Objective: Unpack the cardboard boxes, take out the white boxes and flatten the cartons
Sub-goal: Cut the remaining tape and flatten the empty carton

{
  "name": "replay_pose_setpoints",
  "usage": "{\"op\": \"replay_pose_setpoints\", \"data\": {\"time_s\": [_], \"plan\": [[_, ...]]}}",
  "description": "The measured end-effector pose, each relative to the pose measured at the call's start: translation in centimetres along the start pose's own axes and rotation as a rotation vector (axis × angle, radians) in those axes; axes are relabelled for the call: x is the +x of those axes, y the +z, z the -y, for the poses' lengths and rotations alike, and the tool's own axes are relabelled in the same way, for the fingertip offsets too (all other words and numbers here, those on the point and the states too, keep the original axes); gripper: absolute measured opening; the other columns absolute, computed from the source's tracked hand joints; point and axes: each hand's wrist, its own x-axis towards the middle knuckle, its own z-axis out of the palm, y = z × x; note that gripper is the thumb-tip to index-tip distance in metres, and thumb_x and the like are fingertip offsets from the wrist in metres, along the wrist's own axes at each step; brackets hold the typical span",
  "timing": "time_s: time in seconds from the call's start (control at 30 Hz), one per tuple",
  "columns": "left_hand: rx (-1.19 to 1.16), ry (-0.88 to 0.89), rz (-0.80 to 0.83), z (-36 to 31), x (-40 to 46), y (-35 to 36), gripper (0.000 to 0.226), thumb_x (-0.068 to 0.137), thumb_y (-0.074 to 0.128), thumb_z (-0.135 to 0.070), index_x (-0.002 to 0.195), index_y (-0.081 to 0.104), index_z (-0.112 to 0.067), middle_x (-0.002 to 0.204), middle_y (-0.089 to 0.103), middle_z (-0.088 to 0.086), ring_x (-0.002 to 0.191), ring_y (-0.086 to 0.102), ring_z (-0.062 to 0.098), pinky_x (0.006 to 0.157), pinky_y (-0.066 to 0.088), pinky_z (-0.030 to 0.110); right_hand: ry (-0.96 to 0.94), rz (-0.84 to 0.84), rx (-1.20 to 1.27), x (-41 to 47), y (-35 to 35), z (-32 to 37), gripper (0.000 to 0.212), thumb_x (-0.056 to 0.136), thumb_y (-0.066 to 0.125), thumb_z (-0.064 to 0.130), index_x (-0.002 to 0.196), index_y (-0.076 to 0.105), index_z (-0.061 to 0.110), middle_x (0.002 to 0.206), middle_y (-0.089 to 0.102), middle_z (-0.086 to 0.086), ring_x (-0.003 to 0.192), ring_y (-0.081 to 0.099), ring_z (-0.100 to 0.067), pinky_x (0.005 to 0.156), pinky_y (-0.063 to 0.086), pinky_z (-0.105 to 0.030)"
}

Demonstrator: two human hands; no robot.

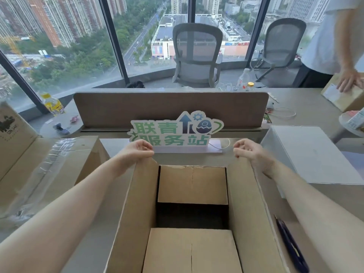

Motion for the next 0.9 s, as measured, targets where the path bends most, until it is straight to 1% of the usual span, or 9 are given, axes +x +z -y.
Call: {"op": "replay_pose_setpoints", "data": {"time_s": [0.13, 0.2, 0.27, 0.37, 0.47, 0.6, 0.7, 0.8, 0.9], "plan": [[0.447, 0.043, -0.147, 2.6, -1.0, -2.4, 0.035, 0.086, 0.069, -0.008, 0.116, 0.065, -0.026, 0.126, 0.061, -0.002, 0.111, 0.059, 0.015, 0.099, 0.048, 0.037, 0.059, -0.049, -0.567, -0.4, -2.9, -2.8, 0.037, 0.082, 0.074, 0.017, 0.115, 0.061, 0.028, 0.117, 0.063, -0.004, 0.105, 0.057, -0.019, 0.09, 0.045, -0.031], [0.899, 0.053, -0.123, 4.3, -1.5, -2.3, 0.042, 0.085, 0.071, -0.018, 0.122, 0.064, -0.036, 0.143, 0.051, -0.006, 0.131, 0.045, 0.017, 0.111, 0.036, 0.04, 0.07, -0.075, -0.963, -1.2, -2.7, -4.1, 0.036, 0.087, 0.068, 0.021, 0.121, 0.064, 0.029, 0.133, 0.056, -0.002, 0.124, 0.047, -0.023, 0.101, 0.039, -0.034], [1.063, 0.036, -0.082, 5.7, -2.4, -0.6, 0.049, 0.089, 0.068, -0.037, 0.136, 0.054, -0.04, 0.154, 0.038, -0.01, 0.141, 0.033, 0.019, 0.116, 0.027, 0.042, 0.103, -0.093, -1.156, -2.6, -0.9, -5.3, 0.034, 0.094, 0.057, 0.03, 0.128, 0.061, 0.031, 0.142, 0.05, 0.001, 0.131, 0.041, -0.023, 0.106, 0.035, -0.033], [0.854, -0.052, -0.045, 7.6, -3.4, 3.0, 0.09, 0.082, 0.066, -0.061, 0.155, 0.026, -0.028, 0.163, 0.017, -0.009, 0.149, 0.018, 0.02, 0.121, 0.019, 0.04, 0.195, -0.088, -0.967, -4.6, 3.2, -6.4, 0.054, 0.098, 0.044, 0.05, 0.145, 0.046, 0.023, 0.155, 0.038, -0.002, 0.141, 0.033, -0.025, 0.114, 0.028, -0.034], [0.614, -0.152, -0.019, 9.3, -3.9, 6.7, 0.122, 0.069, 0.078, -0.059, 0.158, 0.005, -0.021, 0.165, 0.006, -0.007, 0.151, 0.013, 0.015, 0.121, 0.018, 0.034, 0.332, 0.006, -0.519, -6.3, 7.0, -6.5, 0.092, 0.086, 0.053, 0.069, 0.155, 0.026, 0.013, 0.16, 0.028, -0.002, 0.147, 0.025, -0.024, 0.119, 0.022, -0.034], [0.401, -0.226, 0.008, 10.0, -3.9, 8.3, 0.128, 0.063, 0.086, -0.039, 0.157, 0.0, -0.033, 0.158, 0.033, -0.002, 0.14, 0.039, 0.019, 0.112, 0.035, 0.032, 0.353, 0.032, -0.23, -7.2, 9.6, -6.4, 0.099, 0.081, 0.077, 0.045, 0.155, 0.018, 0.014, 0.149, 0.042, -0.001, 0.139, 0.037, -0.02, 0.103, 0.027, -0.02], [0.585, -0.202, 0.024, 9.2, -4.0, 7.8, 0.135, 0.057, 0.086, -0.044, 0.157, -0.004, -0.032, 0.16, 0.028, -0.003, 0.136, 0.044, 0.021, 0.106, 0.042, 0.034, 0.357, 0.035, -0.339, -6.8, 9.3, -6.5, 0.112, 0.073, 0.08, 0.052, 0.156, 0.013, 0.019, 0.153, 0.04, -0.001, 0.139, 0.038, -0.022, 0.108, 0.032, -0.026], [0.93, -0.123, -0.022, 7.8, -4.6, 8.6, 0.136, 0.066, 0.084, -0.043, 0.153, -0.019, -0.032, 0.165, -0.009, -0.006, 0.143, 0.031, 0.034, 0.101, 0.047, 0.043, 0.291, 0.021, -0.653, -7.0, 9.4, -6.4, 0.131, 0.066, 0.074, 0.066, 0.156, -0.012, 0.024, 0.165, 0.004, -0.001, 0.15, 0.015, -0.025, 0.117, 0.028, -0.042], [1.213, -0.077, -0.025, 6.8, -4.9, 10.3, 0.132, 0.072, 0.08, -0.041, 0.15, -0.025, -0.035, 0.161, -0.026, 0.001, 0.147, 0.007, 0.045, 0.11, 0.033, 0.056, 0.143, 0.045, -1.035, -7.0, 10.5, -5.7, 0.132, 0.068, 0.07, 0.067, 0.152, -0.023, 0.027, 0.163, -0.018, -0.006, 0.149, 0.004, -0.033, 0.116, 0.028, -0.044]]}}
